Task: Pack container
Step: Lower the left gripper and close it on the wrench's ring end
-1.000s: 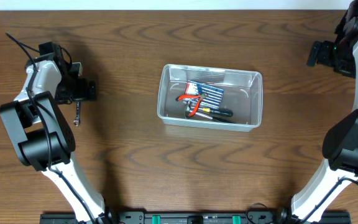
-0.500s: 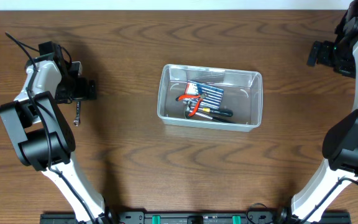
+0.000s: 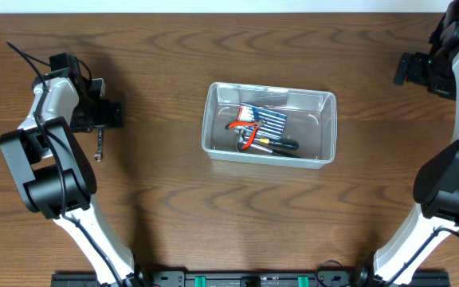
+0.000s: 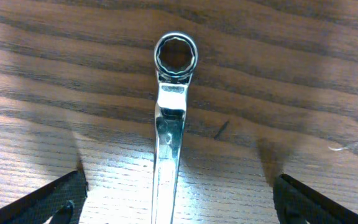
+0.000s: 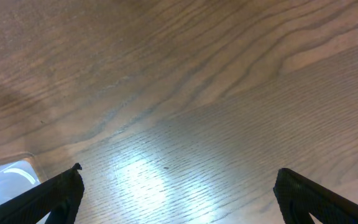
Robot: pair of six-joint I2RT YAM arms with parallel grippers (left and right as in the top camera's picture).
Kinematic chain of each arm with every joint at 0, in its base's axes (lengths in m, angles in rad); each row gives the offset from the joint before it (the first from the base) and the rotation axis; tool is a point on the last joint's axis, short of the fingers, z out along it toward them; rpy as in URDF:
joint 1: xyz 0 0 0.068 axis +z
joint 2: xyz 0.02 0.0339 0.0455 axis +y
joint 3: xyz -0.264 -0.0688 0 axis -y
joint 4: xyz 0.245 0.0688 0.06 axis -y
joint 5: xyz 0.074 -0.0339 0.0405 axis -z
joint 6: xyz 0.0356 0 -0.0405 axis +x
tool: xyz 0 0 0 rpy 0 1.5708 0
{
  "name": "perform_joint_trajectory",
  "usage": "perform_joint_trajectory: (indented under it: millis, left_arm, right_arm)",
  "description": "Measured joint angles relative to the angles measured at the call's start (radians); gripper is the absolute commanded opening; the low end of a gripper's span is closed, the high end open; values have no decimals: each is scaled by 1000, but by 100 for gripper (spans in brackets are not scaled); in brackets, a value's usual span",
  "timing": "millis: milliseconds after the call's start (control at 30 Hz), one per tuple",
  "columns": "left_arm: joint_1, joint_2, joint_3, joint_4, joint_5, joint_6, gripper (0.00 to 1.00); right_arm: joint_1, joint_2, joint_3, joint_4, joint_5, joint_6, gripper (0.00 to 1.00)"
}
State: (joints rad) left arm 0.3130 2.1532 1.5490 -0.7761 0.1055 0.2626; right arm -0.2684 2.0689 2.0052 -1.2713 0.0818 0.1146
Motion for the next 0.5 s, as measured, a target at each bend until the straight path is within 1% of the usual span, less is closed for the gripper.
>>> perform_joint_trajectory:
  millis: [67,233,367,500]
  left_arm:
    - [0,0,0,0,0,0,88]
    - [0,0,0,2,1,-2,71]
    - [0,0,0,10,1,-1,65]
    - [0,0,0,19,0,0,63]
  right_arm:
    - [0,0,0,0,0,0,99]
    - [0,0,0,0,0,0,99]
    - [0,0,0,0,0,0,99]
    - [0,0,0,0,0,0,99]
